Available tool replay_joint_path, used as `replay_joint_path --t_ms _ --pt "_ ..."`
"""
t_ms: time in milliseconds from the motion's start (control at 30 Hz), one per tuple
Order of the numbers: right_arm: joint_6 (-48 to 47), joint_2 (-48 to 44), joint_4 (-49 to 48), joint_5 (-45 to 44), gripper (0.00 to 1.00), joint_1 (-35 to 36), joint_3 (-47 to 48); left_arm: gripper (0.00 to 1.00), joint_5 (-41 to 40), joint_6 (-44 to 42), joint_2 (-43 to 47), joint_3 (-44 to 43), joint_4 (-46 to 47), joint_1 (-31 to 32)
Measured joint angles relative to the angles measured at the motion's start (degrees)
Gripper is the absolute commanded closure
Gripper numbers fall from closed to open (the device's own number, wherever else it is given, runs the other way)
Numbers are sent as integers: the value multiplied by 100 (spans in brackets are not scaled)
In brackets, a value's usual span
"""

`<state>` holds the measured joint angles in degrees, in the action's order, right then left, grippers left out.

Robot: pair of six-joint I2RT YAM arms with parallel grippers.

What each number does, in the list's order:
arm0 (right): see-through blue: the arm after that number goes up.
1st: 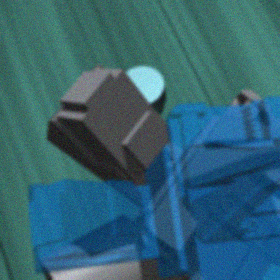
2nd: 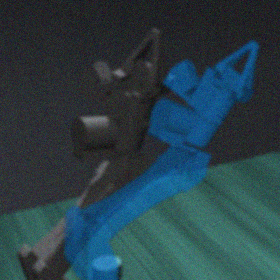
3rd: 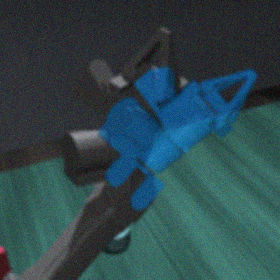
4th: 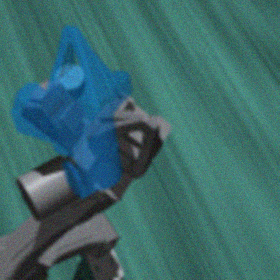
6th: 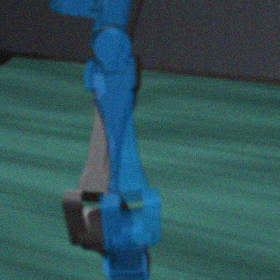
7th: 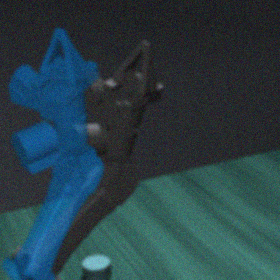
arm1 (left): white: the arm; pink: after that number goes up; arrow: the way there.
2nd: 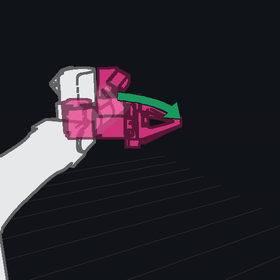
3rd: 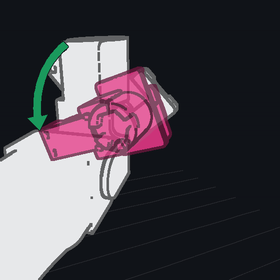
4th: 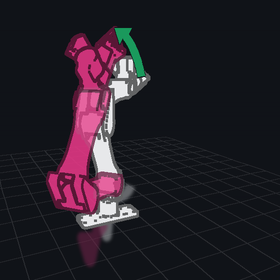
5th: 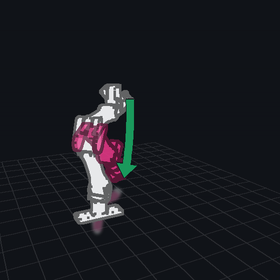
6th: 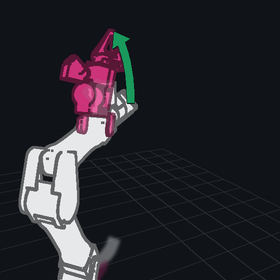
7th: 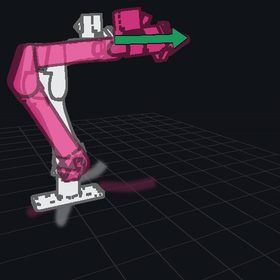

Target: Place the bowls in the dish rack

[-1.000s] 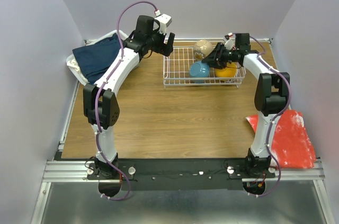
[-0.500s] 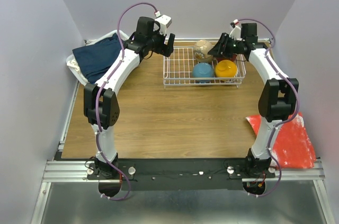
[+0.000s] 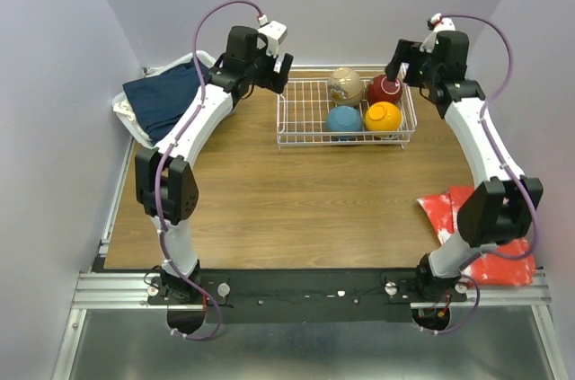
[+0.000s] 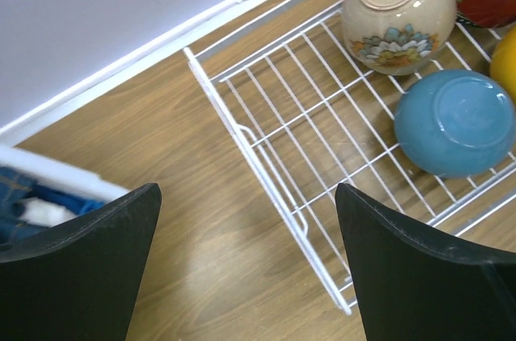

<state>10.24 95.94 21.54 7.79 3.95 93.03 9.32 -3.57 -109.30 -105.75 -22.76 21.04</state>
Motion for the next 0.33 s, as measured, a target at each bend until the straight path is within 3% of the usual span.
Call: replay_joint_path --t_ms 133,333 --pt "-330 -730 -315 -1266 0 -4 -925 1 -341 -136 341 245 11 0" --pt "-791 -1617 -555 -2046 0 -11 -2087 1 -822 -251 859 820 66 0"
